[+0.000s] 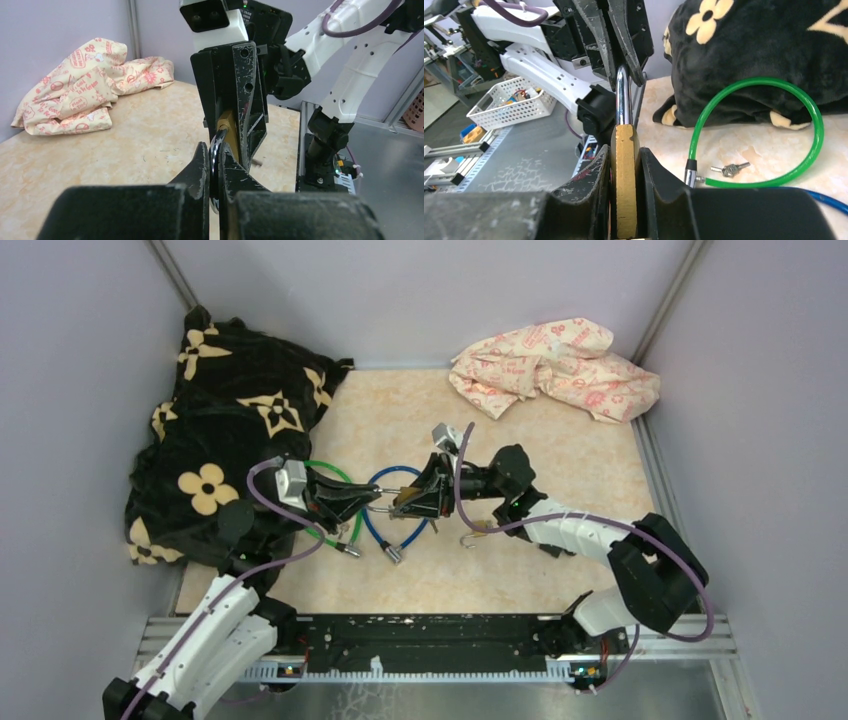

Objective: Lock with the key
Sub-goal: Lock the lock.

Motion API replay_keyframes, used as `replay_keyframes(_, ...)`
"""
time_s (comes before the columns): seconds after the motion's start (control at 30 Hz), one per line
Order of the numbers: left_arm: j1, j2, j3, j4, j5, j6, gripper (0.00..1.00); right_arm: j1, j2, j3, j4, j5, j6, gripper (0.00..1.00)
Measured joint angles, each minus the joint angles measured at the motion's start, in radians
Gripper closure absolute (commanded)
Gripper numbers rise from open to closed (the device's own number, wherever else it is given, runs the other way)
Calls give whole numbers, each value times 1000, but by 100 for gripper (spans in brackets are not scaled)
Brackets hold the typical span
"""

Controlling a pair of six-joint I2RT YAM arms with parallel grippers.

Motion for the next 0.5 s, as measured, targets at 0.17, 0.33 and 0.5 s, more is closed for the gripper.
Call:
replay_keyframes(0.17, 2, 6, 2, -89, 7, 86, 56, 0, -52, 51, -293, 12, -158, 100)
replay_keyframes(0.33, 3, 30, 14, -173, 40, 193, 59, 8, -96, 156, -621, 63, -354, 100)
replay_keyframes(0.5, 3, 60, 29, -196, 73, 232, 90, 27, -123, 246, -854, 90, -513, 100)
